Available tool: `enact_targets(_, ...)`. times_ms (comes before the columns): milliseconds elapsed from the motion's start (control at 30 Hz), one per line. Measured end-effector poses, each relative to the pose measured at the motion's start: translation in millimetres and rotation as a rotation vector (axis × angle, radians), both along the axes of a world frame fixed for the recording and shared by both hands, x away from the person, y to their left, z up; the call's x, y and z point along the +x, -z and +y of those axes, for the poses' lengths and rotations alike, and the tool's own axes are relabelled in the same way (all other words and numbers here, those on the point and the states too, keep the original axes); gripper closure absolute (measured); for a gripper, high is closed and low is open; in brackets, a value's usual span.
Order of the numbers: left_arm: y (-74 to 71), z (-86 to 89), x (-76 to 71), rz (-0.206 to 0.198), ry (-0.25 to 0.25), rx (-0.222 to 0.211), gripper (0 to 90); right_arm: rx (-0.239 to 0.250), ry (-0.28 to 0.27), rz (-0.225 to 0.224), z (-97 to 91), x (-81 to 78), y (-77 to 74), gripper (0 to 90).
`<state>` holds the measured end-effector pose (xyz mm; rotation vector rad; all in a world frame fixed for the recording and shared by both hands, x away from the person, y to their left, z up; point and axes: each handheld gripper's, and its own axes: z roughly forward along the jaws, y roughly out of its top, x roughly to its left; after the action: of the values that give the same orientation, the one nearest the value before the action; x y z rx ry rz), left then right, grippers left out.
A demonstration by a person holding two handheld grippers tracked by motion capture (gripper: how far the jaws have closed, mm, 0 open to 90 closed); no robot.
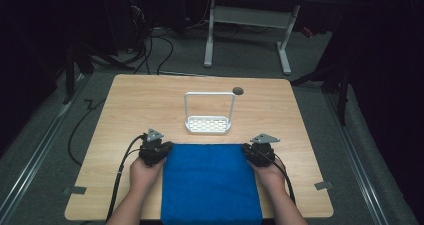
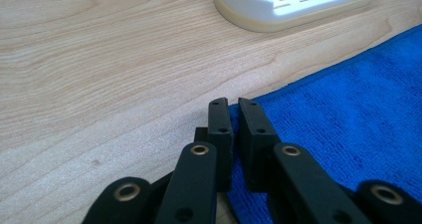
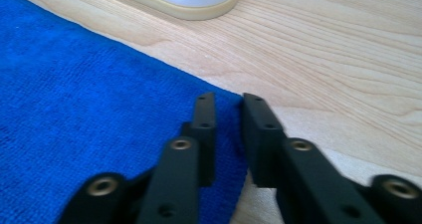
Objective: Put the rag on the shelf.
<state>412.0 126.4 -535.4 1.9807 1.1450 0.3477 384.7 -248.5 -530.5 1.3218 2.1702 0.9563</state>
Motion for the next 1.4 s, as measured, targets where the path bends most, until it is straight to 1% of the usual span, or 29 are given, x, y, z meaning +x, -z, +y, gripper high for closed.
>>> enact_targets(67, 0.1, -0.3, 0.0, -0.001, 0.0, -0.003, 86.2, 0.005, -0.004, 0.002, 0.2, 0.1, 0.1, 87.1)
enact_targets(167, 0.1, 0.1, -0.1, 0.0, 0.003, -0.004, 86.8, 0.014, -0.009, -0.01, 1.2, -1.1, -1.1, 88.2)
enact_targets(200, -0.1, 0.2, -0.5, -0.003, 0.003, -0.004, 87.3, 0.019, -0.013, -0.032, 1.4, -2.8, -3.9, 88.2)
enact_targets(233, -0.3, 0.1, -1.1, -0.011, 0.005, -0.005, 87.3, 0.019, -0.013, -0.032, 1.4, -2.8, -3.9, 88.2)
enact_targets(333, -2.0, 0.5, -2.9, -0.03, 0.015, -0.005, 87.7, 0.034, -0.015, -0.056, 1.2, -7.0, -9.3, 88.2)
enact_targets(400, -3.9, 2.0, -4.0, -0.039, 0.009, -0.019, 87.8, 0.039, -0.017, -0.075, 1.7, -10.8, -12.5, 88.2)
enact_targets(500, -10.4, 6.5, -7.2, -0.066, -0.001, -0.053, 87.9, 0.049, -0.024, -0.103, 2.1, -17.2, -17.4, 88.2)
enact_targets(533, -14.0, 7.9, -9.2, -0.081, -0.004, -0.061, 87.9, 0.053, -0.031, -0.12, 1.8, -20.8, -20.6, 88.2)
enact_targets(567, -16.0, 8.4, -10.6, -0.091, -0.007, -0.068, 87.9, 0.053, -0.031, -0.12, 1.8, -20.8, -20.6, 88.2)
enact_targets(600, -21.1, 9.7, -14.1, -0.113, -0.006, -0.077, 87.9, 0.055, -0.032, -0.133, 1.7, -23.9, -23.4, 88.1)
enact_targets(633, -21.1, 9.7, -14.1, -0.113, -0.006, -0.077, 87.9, 0.055, -0.032, -0.133, 1.7, -23.9, -23.4, 88.1)
enact_targets(733, -28.5, 11.1, -19.4, -0.142, -0.009, -0.091, 87.9, 0.07, -0.031, -0.155, 0.6, -27.5, -27.9, 88.1)
enact_targets(767, -30.0, 11.5, -20.4, -0.149, -0.009, -0.091, 87.9, 0.071, -0.03, -0.166, -0.1, -28.6, -29.6, 88.1)
enact_targets(800, -33.4, 11.9, -22.8, -0.164, -0.01, -0.1, 87.9, 0.078, -0.027, -0.18, -1.0, -30.3, -31.8, 88.1)
enact_targets(833, -33.4, 11.9, -22.8, -0.164, -0.01, -0.1, 87.9, 0.078, -0.027, -0.18, -1.0, -30.3, -31.8, 88.1)
enact_targets(867, -36.6, 12.2, -24.8, -0.177, -0.008, -0.101, 88.0, 0.083, -0.027, -0.185, -1.8, -31.3, -33.4, 88.2)
enact_targets(900, -36.6, 12.2, -24.8, -0.177, -0.008, -0.101, 88.0, 0.083, -0.027, -0.185, -1.8, -31.3, -33.4, 88.2)
enact_targets(933, -37.9, 12.4, -25.8, -0.186, -0.009, -0.104, 87.9, 0.09, -0.028, -0.193, -2.6, -32.3, -35.1, 88.1)
enact_targets(1067, -42.8, 14.6, -28.4, -0.198, -0.012, -0.138, 88.0, 0.102, -0.027, -0.207, -3.4, -34.4, -38.6, 88.2)
enact_targets(1100, -44.3, 15.2, -29.2, -0.203, -0.012, -0.143, 88.0, 0.104, -0.03, -0.219, -3.5, -36.2, -41.9, 88.2)
enact_targets(1167, -47.9, 15.8, -31.0, -0.215, -0.012, -0.143, 87.9, 0.107, -0.032, -0.228, -3.4, -37.3, -43.6, 88.2)
enact_targets(1300, -57.4, 15.9, -36.1, -0.25, -0.008, -0.159, 88.0, 0.118, -0.033, -0.259, -2.3, -42.4, -51.7, 88.2)
enact_targets(1367, -61.7, 15.8, -38.5, -0.263, -0.006, -0.166, 88.0, 0.123, -0.038, -0.284, -1.8, -45.8, -58.1, 88.2)
enact_targets(1400, -64.3, 15.8, -39.8, -0.272, -0.005, -0.165, 88.0, 0.123, -0.038, -0.284, -1.8, -45.8, -58.1, 88.2)
